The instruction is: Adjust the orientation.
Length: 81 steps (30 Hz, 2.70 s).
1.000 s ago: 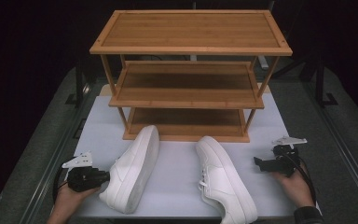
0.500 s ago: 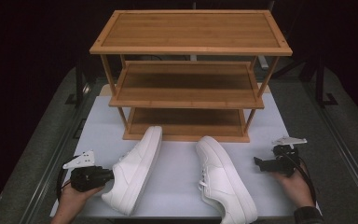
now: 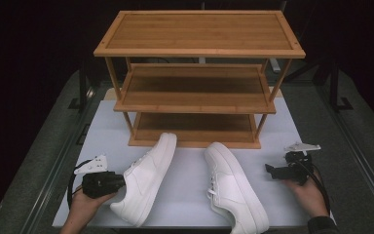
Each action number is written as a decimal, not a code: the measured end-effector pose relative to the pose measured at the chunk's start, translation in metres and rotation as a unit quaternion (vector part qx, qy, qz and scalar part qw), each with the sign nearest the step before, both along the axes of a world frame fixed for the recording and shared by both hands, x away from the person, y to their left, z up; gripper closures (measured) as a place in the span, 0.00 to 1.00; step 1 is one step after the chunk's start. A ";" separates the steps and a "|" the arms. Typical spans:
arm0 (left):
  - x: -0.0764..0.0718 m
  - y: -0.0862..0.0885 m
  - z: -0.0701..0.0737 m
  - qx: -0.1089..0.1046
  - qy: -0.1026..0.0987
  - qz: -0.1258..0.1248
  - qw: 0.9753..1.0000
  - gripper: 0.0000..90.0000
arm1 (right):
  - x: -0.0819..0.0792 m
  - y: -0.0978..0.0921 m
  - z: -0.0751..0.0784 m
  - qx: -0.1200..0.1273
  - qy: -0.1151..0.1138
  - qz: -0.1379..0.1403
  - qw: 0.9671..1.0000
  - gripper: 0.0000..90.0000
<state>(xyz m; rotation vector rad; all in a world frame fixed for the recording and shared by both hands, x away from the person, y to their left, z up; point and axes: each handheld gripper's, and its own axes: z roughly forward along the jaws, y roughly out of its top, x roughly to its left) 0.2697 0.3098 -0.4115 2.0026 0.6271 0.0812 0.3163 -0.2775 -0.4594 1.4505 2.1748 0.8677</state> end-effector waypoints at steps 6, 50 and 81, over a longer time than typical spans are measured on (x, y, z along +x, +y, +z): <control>-0.001 -0.002 0.004 -0.009 -0.006 -0.003 1.000 1.00 | 0.000 0.000 0.000 0.000 0.000 0.000 1.000 0.00; -0.014 -0.076 0.026 -0.020 -0.038 -0.101 0.994 0.98 | 0.000 0.000 0.000 0.000 0.000 0.000 1.000 0.00; -0.006 -0.074 0.020 0.035 -0.054 -0.054 0.996 0.66 | 0.000 0.000 0.000 0.000 0.000 0.000 1.000 0.00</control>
